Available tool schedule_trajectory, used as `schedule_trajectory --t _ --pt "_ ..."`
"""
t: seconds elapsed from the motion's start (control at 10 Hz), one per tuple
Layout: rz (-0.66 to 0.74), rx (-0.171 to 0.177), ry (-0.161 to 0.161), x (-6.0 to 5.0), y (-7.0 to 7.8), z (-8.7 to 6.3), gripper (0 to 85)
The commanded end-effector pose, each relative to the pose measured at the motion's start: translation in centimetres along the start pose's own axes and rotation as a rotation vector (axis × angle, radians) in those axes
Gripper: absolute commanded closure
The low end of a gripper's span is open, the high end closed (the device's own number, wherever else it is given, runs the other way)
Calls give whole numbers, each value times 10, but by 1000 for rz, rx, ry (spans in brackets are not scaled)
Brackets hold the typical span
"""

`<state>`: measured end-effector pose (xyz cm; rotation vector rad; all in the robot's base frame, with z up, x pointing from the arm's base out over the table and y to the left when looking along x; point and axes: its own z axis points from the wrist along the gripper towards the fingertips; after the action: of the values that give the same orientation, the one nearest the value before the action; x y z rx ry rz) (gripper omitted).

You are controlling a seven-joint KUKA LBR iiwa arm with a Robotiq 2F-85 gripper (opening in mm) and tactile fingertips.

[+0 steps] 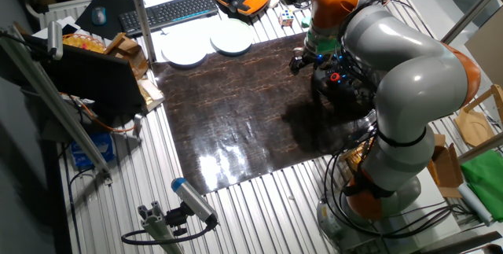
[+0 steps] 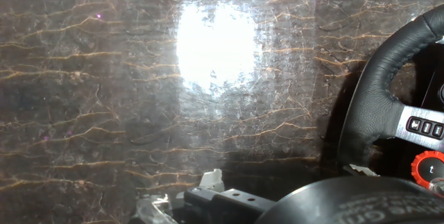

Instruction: Rotate the steering wheel 90 degrees counterclockwise

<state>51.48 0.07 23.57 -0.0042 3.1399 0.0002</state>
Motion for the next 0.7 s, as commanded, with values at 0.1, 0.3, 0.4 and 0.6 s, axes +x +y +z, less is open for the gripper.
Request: schedule_trajectory --t 0.1,0.3,0.4,0.6 --pt "39 1 37 0 0 -1 843" --pt "42 4 40 1 2 -4 843" --pt "42 4 40 1 2 -4 843" --pt "57 -23 42 0 0 -3 843"
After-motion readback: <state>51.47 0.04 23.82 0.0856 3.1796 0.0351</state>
